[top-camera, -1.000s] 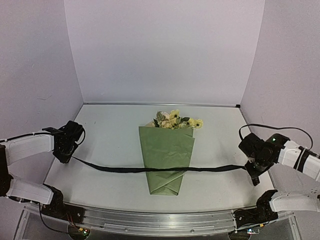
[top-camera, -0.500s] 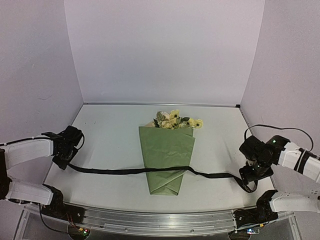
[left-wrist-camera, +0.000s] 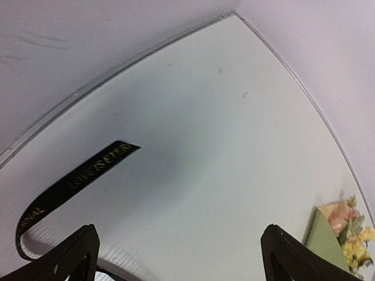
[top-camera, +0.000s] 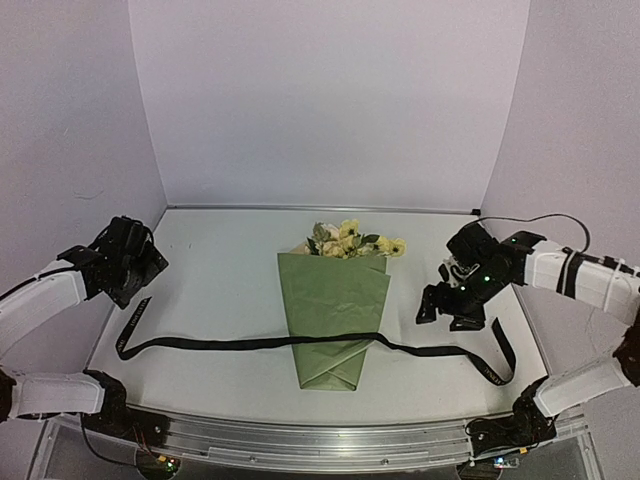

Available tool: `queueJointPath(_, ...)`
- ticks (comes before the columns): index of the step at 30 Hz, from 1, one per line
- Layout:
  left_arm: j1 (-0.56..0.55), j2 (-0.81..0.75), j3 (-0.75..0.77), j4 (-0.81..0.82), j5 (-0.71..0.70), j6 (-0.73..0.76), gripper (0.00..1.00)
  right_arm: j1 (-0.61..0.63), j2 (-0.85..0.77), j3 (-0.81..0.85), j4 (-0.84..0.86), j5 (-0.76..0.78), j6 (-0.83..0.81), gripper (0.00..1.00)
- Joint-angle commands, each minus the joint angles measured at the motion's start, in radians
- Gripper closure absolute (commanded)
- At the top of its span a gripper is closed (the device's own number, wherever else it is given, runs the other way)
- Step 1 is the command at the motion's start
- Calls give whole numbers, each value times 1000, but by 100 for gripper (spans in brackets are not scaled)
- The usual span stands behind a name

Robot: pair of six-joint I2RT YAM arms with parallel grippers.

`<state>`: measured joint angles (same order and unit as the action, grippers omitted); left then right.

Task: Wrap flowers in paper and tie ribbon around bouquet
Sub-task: Move the ribbon to the center of the board.

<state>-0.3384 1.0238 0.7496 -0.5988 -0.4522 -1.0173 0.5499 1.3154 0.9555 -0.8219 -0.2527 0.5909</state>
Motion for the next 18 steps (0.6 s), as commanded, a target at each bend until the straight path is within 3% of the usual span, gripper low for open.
queueJointPath(1, -28, 35, 45, 184, 273, 201, 3, 0, 127, 69, 239, -137, 112, 13)
queueJointPath(3, -70, 104, 41, 315, 426, 246, 8, 1, 194, 93, 307, -167, 124, 11)
queueJointPath(9, -239, 367, 138, 458, 647, 345, 18, 9, 325, 105, 455, -214, 206, 15)
queueJointPath(18, -359, 599, 180, 533, 741, 424, 24, 66, 349, 38, 523, -199, 175, 19)
